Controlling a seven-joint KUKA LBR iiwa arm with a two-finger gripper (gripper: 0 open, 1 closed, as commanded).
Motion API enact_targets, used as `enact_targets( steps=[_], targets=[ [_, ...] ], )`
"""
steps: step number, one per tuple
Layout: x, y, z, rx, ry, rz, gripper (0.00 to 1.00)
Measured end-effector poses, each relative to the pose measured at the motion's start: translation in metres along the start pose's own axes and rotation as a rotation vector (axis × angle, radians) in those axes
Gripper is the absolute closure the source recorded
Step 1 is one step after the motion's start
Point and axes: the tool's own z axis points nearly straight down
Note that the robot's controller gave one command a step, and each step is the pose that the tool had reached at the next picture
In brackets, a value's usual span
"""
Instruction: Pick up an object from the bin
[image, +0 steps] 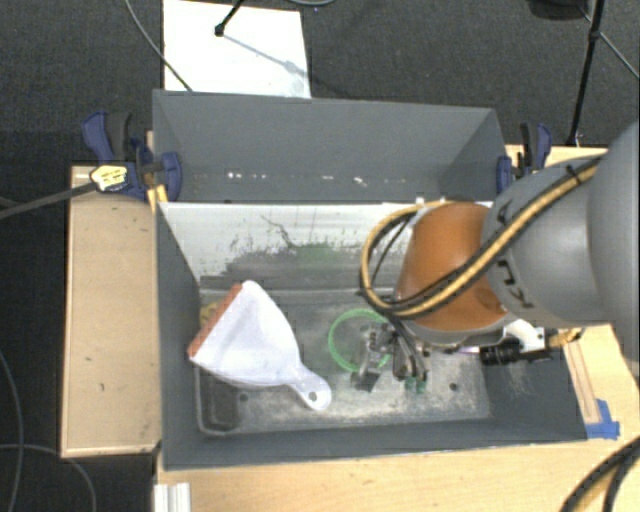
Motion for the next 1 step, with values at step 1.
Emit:
enact_targets(
  steps=[1],
  targets=[
    [-0.0197, -0.0003, -0.1635, -0.001, -0.001, -0.007, 1.00]
  ],
)
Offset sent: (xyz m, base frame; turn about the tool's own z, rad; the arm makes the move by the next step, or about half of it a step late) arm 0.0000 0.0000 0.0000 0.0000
